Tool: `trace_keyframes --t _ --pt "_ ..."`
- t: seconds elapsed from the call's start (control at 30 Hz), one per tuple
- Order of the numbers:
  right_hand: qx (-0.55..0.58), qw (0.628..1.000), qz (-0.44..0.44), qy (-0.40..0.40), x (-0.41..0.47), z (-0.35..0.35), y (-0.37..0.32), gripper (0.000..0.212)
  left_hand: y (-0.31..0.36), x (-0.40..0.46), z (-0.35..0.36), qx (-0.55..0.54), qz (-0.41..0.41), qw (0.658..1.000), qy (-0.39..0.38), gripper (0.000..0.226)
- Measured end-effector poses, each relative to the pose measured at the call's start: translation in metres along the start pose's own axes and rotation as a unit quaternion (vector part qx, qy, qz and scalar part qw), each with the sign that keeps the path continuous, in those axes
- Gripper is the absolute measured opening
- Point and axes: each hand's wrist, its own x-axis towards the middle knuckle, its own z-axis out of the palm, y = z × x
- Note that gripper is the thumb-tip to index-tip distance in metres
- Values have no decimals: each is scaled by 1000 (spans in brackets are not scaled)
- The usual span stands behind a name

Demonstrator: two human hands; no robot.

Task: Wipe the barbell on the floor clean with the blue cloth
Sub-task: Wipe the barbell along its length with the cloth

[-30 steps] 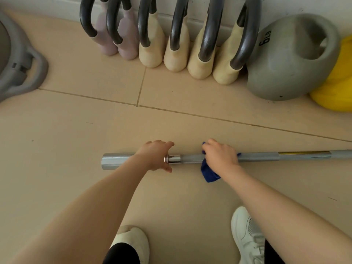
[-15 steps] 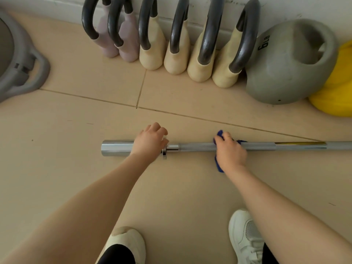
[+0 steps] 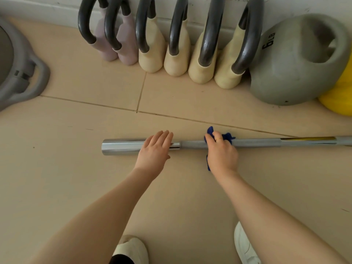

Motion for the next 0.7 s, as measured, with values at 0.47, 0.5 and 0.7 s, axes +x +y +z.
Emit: trace_keyframes --t 0.47,0.5,0.7 --pt "30 995 -49 -76 18 -7 -5 49 -5 5 6 -4 11 993 116 70" --pt "38 995 -42 -78 19 -9 -13 49 -6 6 6 -9 6 993 121 67" --pt "73 982 -116 -126 16 -10 -49 46 8 17 -5 -52 -68 995 61 56"
